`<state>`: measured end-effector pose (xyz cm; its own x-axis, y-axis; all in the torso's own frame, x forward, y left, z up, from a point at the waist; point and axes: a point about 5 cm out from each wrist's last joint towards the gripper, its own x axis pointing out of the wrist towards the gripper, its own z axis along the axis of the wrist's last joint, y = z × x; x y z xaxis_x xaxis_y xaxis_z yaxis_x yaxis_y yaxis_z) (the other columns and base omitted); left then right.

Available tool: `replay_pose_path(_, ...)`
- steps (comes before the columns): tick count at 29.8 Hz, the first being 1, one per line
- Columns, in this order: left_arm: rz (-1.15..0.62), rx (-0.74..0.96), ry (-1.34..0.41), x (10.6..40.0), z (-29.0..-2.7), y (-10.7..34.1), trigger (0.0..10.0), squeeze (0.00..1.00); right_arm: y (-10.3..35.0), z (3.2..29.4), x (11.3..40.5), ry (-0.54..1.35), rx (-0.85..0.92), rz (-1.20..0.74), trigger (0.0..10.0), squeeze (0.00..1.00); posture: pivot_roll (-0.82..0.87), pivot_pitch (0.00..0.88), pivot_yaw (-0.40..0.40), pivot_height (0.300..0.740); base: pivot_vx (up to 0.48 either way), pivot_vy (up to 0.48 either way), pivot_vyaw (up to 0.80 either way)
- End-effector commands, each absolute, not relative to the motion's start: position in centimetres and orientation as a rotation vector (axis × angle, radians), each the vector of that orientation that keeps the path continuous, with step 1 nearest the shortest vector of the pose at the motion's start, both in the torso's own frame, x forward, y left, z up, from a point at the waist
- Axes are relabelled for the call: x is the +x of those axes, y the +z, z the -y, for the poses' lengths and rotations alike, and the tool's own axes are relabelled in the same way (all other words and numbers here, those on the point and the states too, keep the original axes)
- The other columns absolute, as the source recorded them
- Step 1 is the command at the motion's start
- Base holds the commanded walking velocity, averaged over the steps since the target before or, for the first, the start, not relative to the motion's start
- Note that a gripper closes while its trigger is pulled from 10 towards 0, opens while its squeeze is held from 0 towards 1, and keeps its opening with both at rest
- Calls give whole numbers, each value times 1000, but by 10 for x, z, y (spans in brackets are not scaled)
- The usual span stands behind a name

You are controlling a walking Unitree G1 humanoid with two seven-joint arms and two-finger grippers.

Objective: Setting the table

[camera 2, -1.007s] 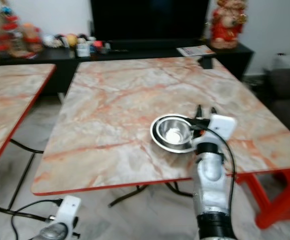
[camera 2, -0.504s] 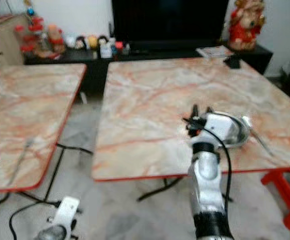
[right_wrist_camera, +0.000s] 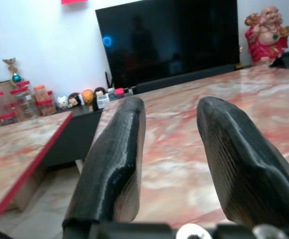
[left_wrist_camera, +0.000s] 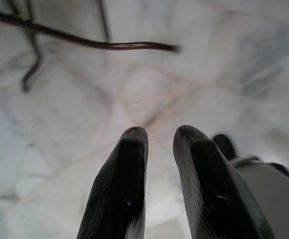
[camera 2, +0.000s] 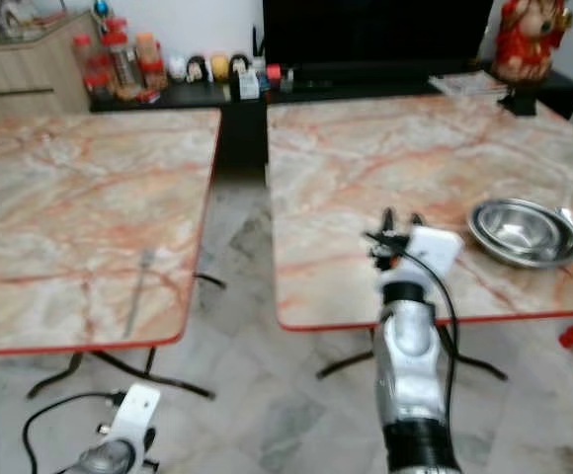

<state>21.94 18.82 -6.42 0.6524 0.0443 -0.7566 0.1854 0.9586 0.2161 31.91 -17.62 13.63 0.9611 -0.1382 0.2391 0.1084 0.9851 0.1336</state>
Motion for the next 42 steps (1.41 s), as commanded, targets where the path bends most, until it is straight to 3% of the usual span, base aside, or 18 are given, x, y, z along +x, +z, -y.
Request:
replay_pose_path(1, -865, 282, -92, 220, -184, -65, 10000, 0, 138, 185, 318, -150, 115, 261, 10000, 0, -22, 0, 40, 728, 0, 480, 0)
replay_pose_path(29, -866, 277, -87, 219, -183, -65, 10000, 0, 134, 183, 319, -138, 117, 244, 10000, 0, -22, 0, 36, 728, 0, 468, 0)
replay_pose_path(42, -866, 271, -92, 218, -182, -66, 10000, 0, 126, 180, 318, -128, 117, 214, 10000, 0, -22, 0, 37, 728, 0, 0, 0)
